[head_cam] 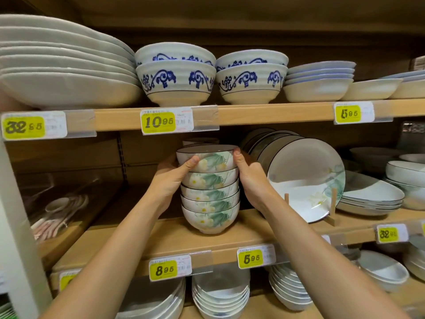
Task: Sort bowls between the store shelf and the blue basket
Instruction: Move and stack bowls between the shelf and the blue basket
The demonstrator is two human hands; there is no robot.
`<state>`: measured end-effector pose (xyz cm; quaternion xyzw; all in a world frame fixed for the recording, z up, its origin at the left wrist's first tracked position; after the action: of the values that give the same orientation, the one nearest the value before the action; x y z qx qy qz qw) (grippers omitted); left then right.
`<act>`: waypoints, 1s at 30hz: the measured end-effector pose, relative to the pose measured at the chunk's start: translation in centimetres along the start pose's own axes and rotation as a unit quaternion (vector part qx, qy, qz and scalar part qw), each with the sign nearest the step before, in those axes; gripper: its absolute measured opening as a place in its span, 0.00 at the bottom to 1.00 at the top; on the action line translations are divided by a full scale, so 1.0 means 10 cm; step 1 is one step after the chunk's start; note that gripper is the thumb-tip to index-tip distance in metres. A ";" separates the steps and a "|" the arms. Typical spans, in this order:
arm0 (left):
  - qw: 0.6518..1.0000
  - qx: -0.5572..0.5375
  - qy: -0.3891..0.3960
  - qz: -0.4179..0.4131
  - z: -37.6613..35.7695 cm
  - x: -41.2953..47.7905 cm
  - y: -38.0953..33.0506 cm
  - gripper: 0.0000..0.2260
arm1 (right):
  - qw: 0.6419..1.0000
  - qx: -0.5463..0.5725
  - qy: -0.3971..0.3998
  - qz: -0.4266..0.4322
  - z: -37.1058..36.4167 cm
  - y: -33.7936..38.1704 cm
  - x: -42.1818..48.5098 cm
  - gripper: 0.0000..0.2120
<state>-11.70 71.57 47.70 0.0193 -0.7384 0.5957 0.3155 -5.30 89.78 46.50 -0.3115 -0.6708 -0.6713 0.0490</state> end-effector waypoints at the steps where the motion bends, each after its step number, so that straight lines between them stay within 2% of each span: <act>1: 1.000 -0.007 -0.002 0.001 0.00 0.01 0.02 0.26 | 1.000 0.000 -0.001 0.003 0.00 -0.02 0.00 0.21; 7: 1.000 -0.019 0.004 -0.007 0.02 0.02 0.12 0.23 | 1.000 -0.014 0.016 -0.014 -0.05 -0.11 -0.01 0.34; 13: 1.000 -0.016 0.011 -0.001 0.01 0.02 0.19 0.25 | 1.000 0.002 0.027 -0.009 -0.06 -0.20 0.01 0.31; 16: 1.000 -0.006 -0.002 0.018 -0.01 0.01 0.24 0.28 | 0.998 0.020 0.059 -0.002 -0.13 -0.17 0.03 0.34; 20: 0.995 -0.033 -0.073 0.051 -0.09 0.00 0.30 0.32 | 1.000 -0.011 0.016 -0.009 -0.18 -0.19 0.05 0.35; 24: 0.983 0.030 -0.170 0.060 -0.16 0.02 0.33 0.36 | 0.998 -0.052 -0.028 -0.012 -0.20 -0.20 0.06 0.38; 27: 0.976 0.054 -0.206 0.049 -0.17 0.00 0.31 0.35 | 0.996 -0.074 -0.042 -0.014 -0.20 -0.19 0.06 0.43; 30: 0.971 0.081 -0.220 0.056 -0.18 -0.01 0.29 0.39 | 0.995 -0.083 -0.046 -0.020 -0.19 -0.18 0.05 0.43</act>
<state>-11.99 73.95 45.25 0.1339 -0.7390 0.6512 0.1087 -7.28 88.34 45.38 -0.3318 -0.6202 -0.7105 -0.0218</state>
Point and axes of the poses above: each hand's wrist, its own x-axis towards the middle knuckle, its own z-axis out of the back of the hand, y = z × x, the point moved 3 cm from there along x, towards the middle knuckle, and after that the axes turned 4 degrees about z, right-handed, at the moved point
